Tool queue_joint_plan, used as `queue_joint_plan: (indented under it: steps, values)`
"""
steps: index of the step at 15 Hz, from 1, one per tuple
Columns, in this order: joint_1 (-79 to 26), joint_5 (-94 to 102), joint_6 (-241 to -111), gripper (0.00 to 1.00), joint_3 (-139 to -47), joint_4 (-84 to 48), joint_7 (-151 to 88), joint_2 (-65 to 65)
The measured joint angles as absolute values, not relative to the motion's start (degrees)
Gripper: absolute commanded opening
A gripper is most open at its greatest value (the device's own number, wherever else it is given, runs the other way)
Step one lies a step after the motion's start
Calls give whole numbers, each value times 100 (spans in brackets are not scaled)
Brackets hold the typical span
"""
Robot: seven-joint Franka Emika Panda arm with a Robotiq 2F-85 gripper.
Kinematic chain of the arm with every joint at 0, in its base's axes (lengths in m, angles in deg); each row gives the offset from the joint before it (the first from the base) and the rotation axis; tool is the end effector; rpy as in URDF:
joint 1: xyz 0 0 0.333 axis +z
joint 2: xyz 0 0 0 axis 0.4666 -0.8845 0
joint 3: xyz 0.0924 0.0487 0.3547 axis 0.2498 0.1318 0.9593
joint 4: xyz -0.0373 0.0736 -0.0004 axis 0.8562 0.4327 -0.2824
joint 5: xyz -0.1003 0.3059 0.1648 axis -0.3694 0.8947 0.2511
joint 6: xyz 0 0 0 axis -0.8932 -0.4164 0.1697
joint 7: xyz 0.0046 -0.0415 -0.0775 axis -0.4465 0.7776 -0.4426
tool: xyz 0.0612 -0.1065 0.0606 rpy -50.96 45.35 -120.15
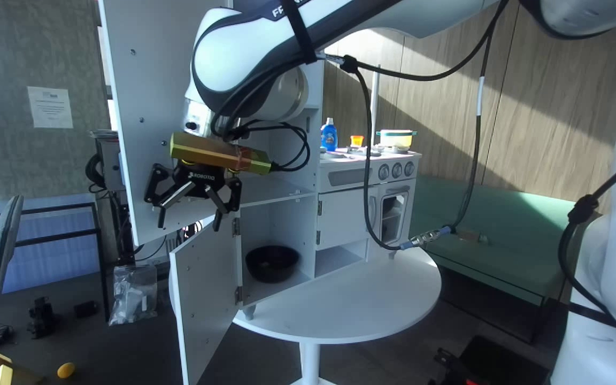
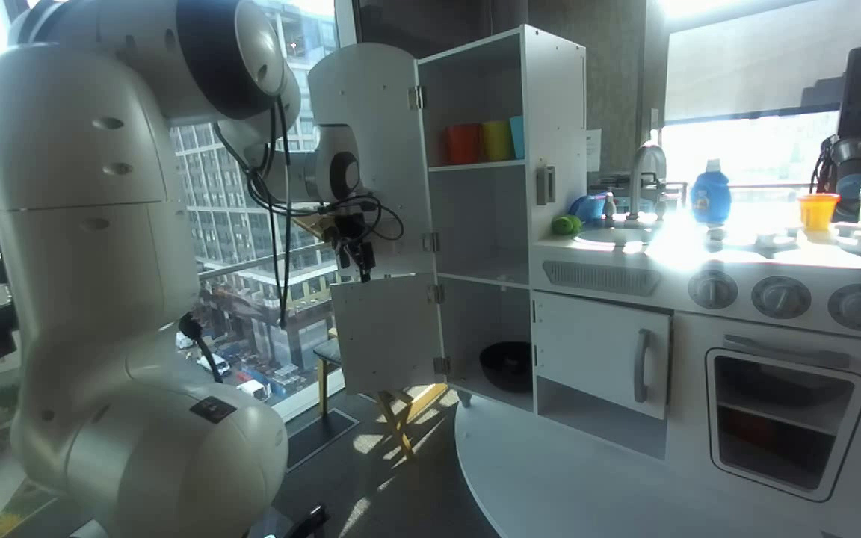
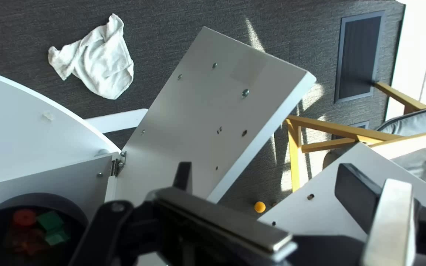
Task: Close the open cabinet doors.
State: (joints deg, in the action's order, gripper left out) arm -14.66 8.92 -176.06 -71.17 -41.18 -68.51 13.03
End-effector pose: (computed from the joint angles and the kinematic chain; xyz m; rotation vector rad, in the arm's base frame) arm 0.4920 0.2937 0.4913 -2.9113 0.3139 -0.2828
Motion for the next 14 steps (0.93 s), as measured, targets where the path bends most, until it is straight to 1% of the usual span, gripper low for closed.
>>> queue_joint_plan:
  steps: [7, 14]
  values:
    - [-1384, 769, -17783, 100, -7360, -4177, -7139, 944]
    - [-1362, 70, -17243, 100, -7652, -4663, -7533, 1299]
